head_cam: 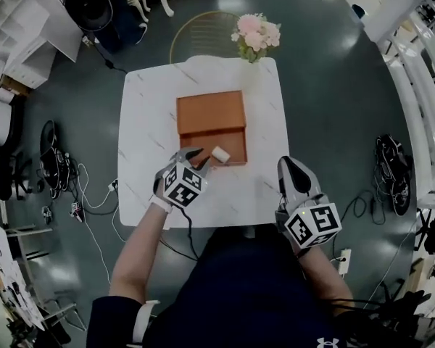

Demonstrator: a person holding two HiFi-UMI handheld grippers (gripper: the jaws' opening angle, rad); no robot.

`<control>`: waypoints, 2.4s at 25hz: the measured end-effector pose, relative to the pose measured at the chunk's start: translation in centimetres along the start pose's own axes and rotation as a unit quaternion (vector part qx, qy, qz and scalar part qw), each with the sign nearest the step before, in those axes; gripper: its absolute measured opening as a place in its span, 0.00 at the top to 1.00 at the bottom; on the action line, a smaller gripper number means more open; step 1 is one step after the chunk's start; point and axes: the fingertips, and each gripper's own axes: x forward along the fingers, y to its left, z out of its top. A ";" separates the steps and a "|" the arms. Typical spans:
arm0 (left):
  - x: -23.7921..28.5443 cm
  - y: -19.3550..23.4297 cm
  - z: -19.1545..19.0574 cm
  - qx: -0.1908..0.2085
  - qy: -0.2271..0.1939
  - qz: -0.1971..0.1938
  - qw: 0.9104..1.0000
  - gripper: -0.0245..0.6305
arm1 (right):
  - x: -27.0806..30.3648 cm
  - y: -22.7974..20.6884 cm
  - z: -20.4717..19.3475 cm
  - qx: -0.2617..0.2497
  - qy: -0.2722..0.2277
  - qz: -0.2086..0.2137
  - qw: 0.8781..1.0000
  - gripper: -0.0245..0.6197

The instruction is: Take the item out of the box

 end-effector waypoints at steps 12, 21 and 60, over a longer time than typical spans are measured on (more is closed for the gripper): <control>8.1 -1.4 -3.0 0.334 0.134 -0.117 0.926 0.71 | -4.0 -3.7 -0.7 0.033 -0.010 -0.063 0.997 0.96; 11.4 -1.5 -5.8 0.477 0.198 -0.178 0.837 0.65 | -5.6 -5.2 -2.3 0.064 0.001 -0.087 0.994 0.96; -2.4 2.4 2.2 0.032 -0.004 0.101 0.994 0.71 | 0.5 0.3 -1.3 0.001 0.048 0.085 0.995 0.96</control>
